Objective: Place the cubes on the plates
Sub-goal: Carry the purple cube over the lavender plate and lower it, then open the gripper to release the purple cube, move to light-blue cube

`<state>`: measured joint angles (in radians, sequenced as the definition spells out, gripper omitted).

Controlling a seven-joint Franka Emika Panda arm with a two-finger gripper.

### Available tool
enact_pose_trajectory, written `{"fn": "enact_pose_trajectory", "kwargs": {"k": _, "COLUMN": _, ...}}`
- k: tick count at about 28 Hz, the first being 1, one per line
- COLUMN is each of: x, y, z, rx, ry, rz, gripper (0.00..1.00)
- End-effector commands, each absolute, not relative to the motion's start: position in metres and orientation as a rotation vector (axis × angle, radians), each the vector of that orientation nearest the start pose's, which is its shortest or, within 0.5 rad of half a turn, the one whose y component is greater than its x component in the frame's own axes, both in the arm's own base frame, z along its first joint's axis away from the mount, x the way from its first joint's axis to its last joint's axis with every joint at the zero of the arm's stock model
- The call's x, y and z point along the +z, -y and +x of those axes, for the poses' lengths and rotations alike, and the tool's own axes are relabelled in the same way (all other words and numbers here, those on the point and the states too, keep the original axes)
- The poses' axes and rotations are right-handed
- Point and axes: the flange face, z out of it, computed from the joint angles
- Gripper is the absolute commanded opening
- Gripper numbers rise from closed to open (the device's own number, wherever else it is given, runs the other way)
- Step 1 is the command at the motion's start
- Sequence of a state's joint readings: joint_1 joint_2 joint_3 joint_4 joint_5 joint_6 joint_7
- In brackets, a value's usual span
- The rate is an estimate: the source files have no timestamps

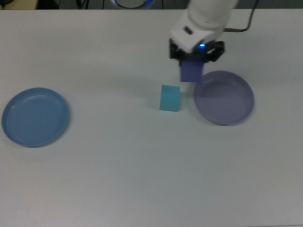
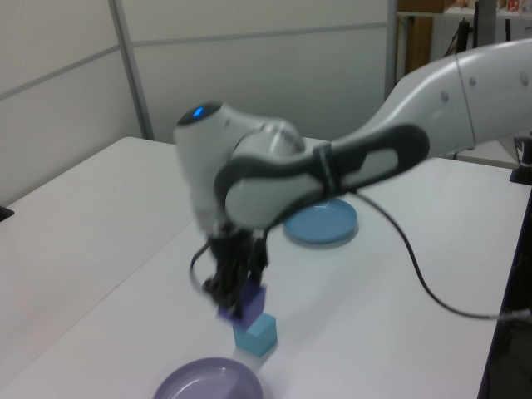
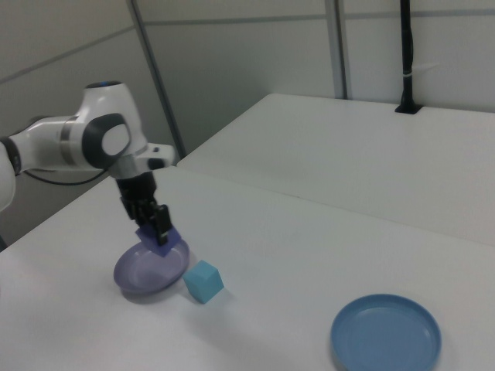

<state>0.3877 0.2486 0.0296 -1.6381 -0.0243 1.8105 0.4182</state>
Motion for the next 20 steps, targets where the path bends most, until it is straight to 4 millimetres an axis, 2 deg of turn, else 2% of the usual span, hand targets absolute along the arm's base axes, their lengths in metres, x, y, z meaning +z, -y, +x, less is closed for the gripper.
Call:
{"fn": "enact_pose_trajectory", "kwargs": {"k": 1, "x": 0.44, "y": -0.311, "z": 0.569, "rx": -0.021, "ry": 0.004, "rz": -3.204, "gripper": 0.13}}
{"fn": "enact_pose_trajectory", "kwargs": {"k": 3, "x": 0.424, "y": -0.336, "z": 0.565, "rx": -0.109, "ry": 0.004, "rz": -3.237, "gripper": 0.14}}
{"fn": "enact_pose_trajectory", "kwargs": {"k": 5, "x": 0.417, "y": -0.349, "z": 0.562, "rx": -0.159, "ry": -0.002, "rz": -3.259, "gripper": 0.14}}
{"fn": "enact_pose_trajectory", "kwargs": {"k": 7, "x": 0.41, "y": -0.354, "z": 0.561, "rx": -0.191, "ry": -0.008, "rz": -3.282, "gripper": 0.19}}
{"fn": "enact_pose_trajectory", "kwargs": {"k": 8, "x": 0.396, "y": -0.355, "z": 0.564, "rx": -0.195, "ry": -0.01, "rz": -3.302, "gripper": 0.22}}
{"fn": "enact_pose_trajectory", "kwargs": {"k": 12, "x": 0.374, "y": -0.361, "z": 0.567, "rx": -0.209, "ry": 0.013, "rz": -3.308, "gripper": 0.25}}
{"fn": "enact_pose_trajectory", "kwargs": {"k": 13, "x": 0.368, "y": -0.364, "z": 0.569, "rx": -0.23, "ry": 0.032, "rz": -3.31, "gripper": 0.34}}
{"fn": "enact_pose_trajectory", "kwargs": {"k": 16, "x": 0.364, "y": -0.371, "z": 0.566, "rx": -0.255, "ry": 0.074, "rz": -3.321, "gripper": 0.46}}
{"fn": "enact_pose_trajectory", "kwargs": {"k": 20, "x": 0.365, "y": -0.374, "z": 0.563, "rx": -0.265, "ry": 0.097, "rz": -3.328, "gripper": 0.49}}
